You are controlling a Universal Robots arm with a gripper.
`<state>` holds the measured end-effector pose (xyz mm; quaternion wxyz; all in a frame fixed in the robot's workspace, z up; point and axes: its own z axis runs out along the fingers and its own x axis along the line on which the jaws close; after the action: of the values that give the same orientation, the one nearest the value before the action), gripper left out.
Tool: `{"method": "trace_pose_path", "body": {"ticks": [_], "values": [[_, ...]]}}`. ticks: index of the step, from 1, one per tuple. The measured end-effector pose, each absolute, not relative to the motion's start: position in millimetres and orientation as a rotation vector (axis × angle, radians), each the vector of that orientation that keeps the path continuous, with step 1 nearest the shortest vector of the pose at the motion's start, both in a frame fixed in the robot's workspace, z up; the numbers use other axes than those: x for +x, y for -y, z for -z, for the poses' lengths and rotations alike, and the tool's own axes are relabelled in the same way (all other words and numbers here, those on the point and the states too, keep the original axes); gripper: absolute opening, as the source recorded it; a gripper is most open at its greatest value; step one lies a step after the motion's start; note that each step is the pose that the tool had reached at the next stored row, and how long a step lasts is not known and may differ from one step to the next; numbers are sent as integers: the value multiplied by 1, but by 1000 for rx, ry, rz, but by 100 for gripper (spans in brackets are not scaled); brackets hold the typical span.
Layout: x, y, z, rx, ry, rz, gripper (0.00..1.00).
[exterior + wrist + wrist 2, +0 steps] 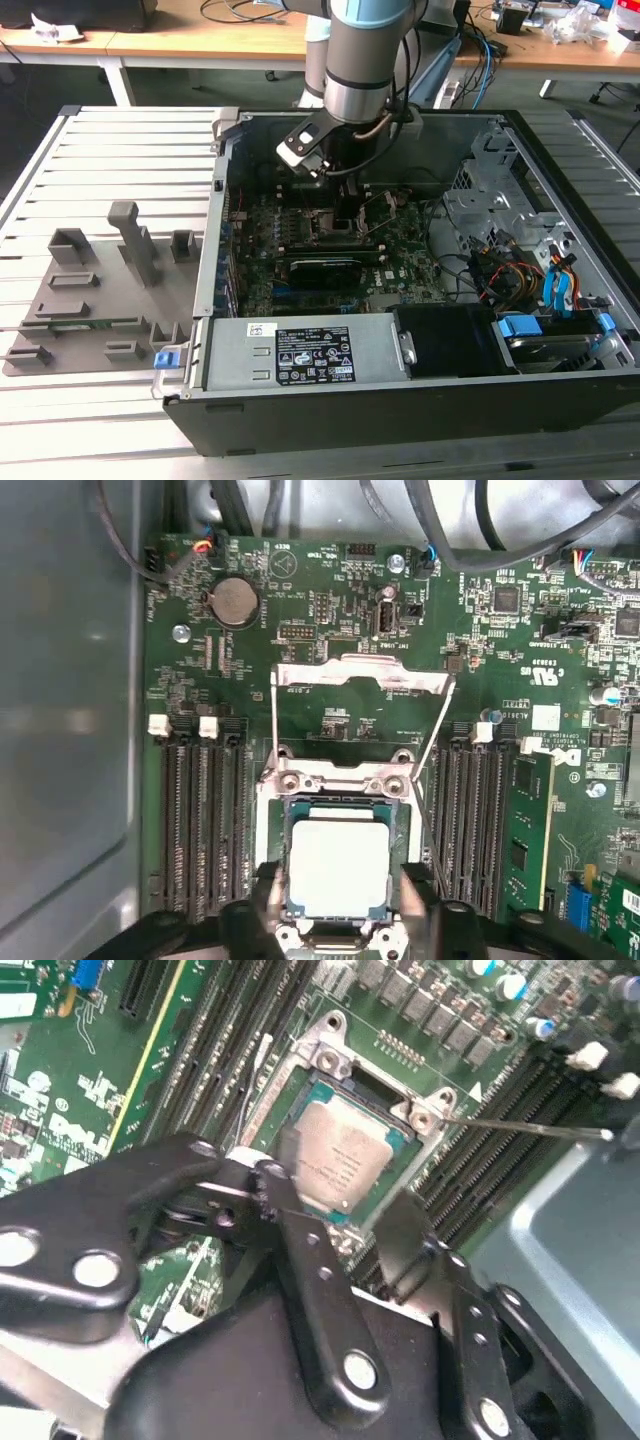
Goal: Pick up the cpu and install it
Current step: 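Place the cpu into insertion slot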
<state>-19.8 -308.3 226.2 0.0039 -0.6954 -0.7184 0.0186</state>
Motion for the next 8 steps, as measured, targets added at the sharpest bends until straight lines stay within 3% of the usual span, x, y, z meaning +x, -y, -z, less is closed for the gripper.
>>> {"method": "trace_pose_path", "body": {"ticks": [2, 3, 4, 6, 8], "values": [[-20, 308, -233, -2175, 2247, -49, 46], [-20, 308, -236, -2174, 2246, -46, 46], [-20, 308, -241, -2172, 2245, -43, 28], [-20, 311, -246, -2171, 2244, -40, 16], [-20, 316, -252, -2170, 2242, -36, 11]]}}
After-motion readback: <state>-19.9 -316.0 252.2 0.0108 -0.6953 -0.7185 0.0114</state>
